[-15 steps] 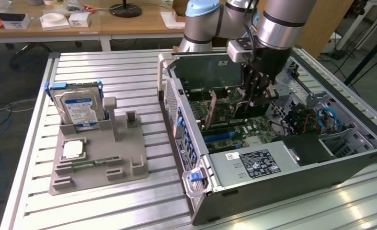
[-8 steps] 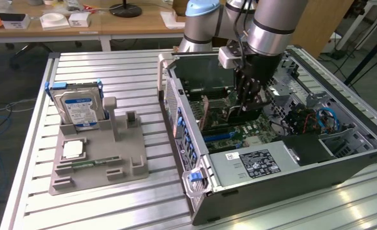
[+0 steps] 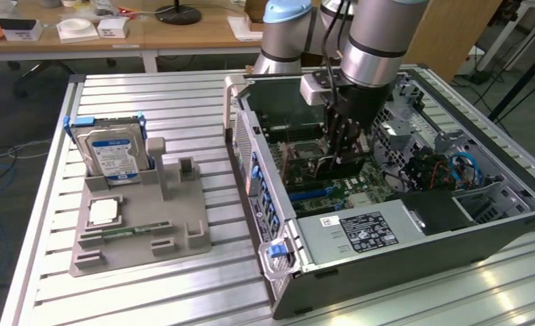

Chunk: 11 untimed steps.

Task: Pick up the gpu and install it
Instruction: 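Insert the gpu into the slot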

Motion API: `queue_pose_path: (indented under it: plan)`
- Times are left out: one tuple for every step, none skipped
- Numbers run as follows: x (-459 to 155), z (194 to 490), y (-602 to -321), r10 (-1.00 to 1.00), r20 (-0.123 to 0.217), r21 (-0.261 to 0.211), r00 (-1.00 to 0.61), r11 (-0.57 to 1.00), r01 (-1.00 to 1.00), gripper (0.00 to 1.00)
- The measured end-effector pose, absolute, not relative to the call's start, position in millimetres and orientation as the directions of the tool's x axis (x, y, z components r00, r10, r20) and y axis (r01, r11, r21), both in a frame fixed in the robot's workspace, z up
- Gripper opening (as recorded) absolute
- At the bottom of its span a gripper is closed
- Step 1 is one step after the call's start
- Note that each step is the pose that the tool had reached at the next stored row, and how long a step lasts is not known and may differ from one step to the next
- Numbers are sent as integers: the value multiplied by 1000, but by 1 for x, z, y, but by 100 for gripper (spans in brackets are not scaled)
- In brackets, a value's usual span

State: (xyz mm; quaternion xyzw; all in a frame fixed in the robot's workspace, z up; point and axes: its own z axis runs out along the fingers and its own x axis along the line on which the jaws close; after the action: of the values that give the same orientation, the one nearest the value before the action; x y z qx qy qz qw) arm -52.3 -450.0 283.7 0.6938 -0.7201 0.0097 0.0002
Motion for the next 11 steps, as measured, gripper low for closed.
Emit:
queue_pose_path:
  plan:
    - [-53,283,-450,-999,15,-14,-37,37,-999,26]
    - [-54,282,-451,-999,17,-14,-37,37,-999,26]
    - [-55,282,-451,-999,18,-14,-37,36,-999,26]
    - [-55,281,-452,-999,20,-14,-36,36,-999,26]
    - [-56,280,-452,-999,21,-14,-36,36,-999,26]
    - [-56,280,-453,-999,22,-14,-36,35,-999,26]
    - [-57,279,-453,-999,24,-14,-35,35,-999,26]
    - [-58,278,-453,-999,25,-14,-34,34,-999,26]
    - [-58,278,-453,-999,26,-14,-34,33,-999,26]
    - [-59,277,-453,-999,26,-14,-33,32,-999,26]
    - [-60,276,-453,-999,27,-14,-32,32,-999,26]
